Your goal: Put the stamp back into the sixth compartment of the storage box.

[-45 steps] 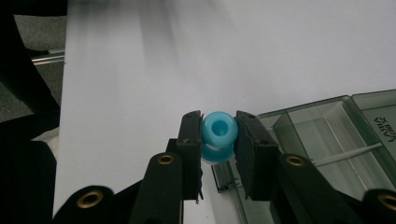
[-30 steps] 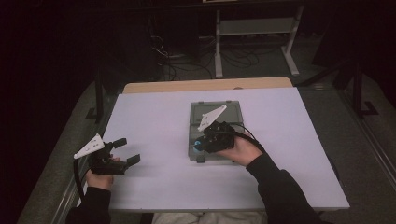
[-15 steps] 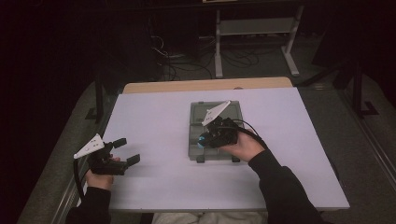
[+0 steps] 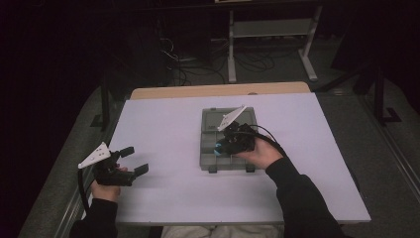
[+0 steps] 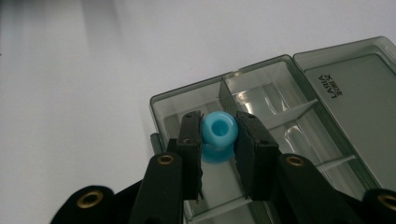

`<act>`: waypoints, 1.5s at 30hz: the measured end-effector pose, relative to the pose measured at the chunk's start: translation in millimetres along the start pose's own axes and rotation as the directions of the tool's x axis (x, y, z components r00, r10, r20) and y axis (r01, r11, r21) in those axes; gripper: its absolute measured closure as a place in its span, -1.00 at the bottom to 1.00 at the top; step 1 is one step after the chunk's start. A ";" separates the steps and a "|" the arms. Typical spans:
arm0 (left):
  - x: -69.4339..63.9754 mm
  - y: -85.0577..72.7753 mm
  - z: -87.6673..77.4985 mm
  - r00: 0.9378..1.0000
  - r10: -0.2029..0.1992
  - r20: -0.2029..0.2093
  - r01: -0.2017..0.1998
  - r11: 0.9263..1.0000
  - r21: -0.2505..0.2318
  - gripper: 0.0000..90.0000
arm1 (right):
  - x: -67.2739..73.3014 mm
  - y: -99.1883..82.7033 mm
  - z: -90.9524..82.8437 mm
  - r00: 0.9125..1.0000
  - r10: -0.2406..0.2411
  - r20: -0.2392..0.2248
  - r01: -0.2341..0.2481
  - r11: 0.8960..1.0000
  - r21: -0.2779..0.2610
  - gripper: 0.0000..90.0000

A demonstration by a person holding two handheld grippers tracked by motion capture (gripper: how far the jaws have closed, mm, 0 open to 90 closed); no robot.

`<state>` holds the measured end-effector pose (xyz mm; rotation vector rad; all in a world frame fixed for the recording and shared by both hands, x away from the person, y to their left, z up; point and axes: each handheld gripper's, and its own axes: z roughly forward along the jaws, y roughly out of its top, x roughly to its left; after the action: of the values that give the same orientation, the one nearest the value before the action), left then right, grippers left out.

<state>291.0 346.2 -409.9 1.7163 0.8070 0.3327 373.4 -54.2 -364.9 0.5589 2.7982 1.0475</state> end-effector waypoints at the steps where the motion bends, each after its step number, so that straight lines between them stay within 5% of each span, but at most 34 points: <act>1: 0.0 0.0 0.1 1.000 -0.001 0.000 0.001 1.000 0.001 -1.00 | -0.8 -0.4 0.0 1.000 0.004 0.000 -0.004 1.000 0.002 0.57; 27: 0.1 0.0 -0.1 1.000 -0.001 -0.002 0.001 1.000 0.000 -1.00 | -10.9 -14.1 14.0 0.999 0.046 -0.012 -0.045 0.995 0.092 0.56; 45: -0.1 0.0 -0.2 1.000 -0.001 -0.002 0.001 1.000 -0.001 -1.00 | -12.5 -19.7 3.4 0.996 0.091 0.003 -0.091 0.995 0.041 -0.49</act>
<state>290.9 346.3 -409.8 1.7153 0.8086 0.3340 379.8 -70.4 -380.8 0.6976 2.8230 1.0069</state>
